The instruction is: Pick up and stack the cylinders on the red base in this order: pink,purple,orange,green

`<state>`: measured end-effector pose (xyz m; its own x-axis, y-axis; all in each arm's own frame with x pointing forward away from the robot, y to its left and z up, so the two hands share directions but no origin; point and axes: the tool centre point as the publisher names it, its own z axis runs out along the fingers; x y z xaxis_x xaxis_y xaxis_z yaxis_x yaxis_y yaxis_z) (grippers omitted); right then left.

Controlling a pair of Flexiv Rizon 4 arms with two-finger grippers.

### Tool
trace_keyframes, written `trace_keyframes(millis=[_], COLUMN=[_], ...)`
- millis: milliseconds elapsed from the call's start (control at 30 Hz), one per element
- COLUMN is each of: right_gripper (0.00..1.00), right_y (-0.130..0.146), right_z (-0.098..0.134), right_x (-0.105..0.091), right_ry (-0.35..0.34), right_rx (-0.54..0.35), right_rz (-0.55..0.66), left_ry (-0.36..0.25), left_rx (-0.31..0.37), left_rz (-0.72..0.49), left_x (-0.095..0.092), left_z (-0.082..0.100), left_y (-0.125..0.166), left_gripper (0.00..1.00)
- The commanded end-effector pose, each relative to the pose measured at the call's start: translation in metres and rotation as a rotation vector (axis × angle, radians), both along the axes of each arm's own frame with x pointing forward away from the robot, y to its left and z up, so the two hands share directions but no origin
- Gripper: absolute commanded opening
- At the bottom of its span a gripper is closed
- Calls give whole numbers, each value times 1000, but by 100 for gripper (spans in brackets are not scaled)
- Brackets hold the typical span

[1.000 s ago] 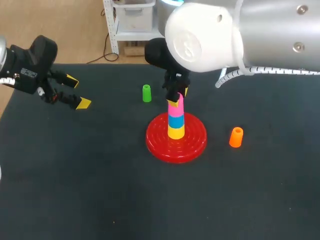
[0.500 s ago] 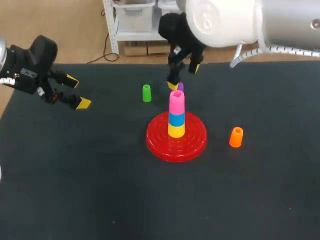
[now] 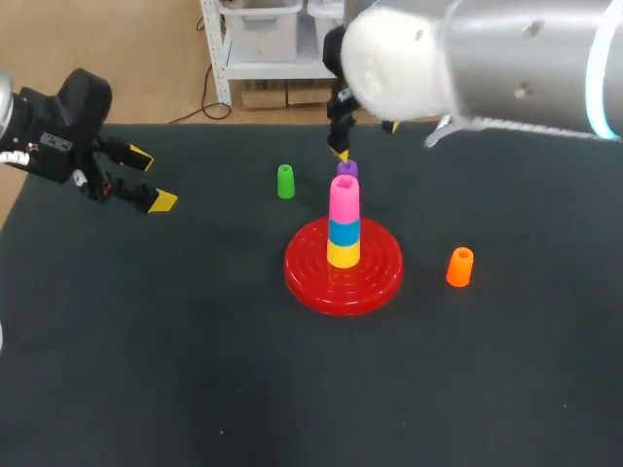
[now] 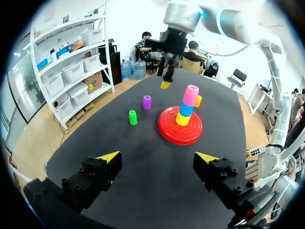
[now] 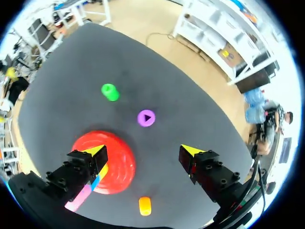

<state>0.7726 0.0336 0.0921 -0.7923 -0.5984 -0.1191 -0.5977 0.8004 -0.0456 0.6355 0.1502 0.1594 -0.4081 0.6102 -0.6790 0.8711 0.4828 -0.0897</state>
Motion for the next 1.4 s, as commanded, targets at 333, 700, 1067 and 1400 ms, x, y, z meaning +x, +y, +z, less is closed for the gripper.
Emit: trace_keyframes(millis=[333, 700, 1067, 1400], right_gripper=[100, 100, 83, 58], right_y=[16, 17, 11, 17], right_z=[-60, -65, -69, -73], right_x=[49, 43, 29, 28], right_ry=[107, 117, 124, 123], right_rx=[-19, -24, -17, -18], right_rz=[-100, -101, -96, -91], left_ry=[-4, -4, -4, -4], left_rx=[-5, -5, -5, -5], left_rz=[-2, -2, -2, -2], left_x=[-1, -1, -1, -1], left_z=[-1, -1, -1, -1], left_y=[2, 2, 2, 2], left_gripper=[100, 100, 100, 100])
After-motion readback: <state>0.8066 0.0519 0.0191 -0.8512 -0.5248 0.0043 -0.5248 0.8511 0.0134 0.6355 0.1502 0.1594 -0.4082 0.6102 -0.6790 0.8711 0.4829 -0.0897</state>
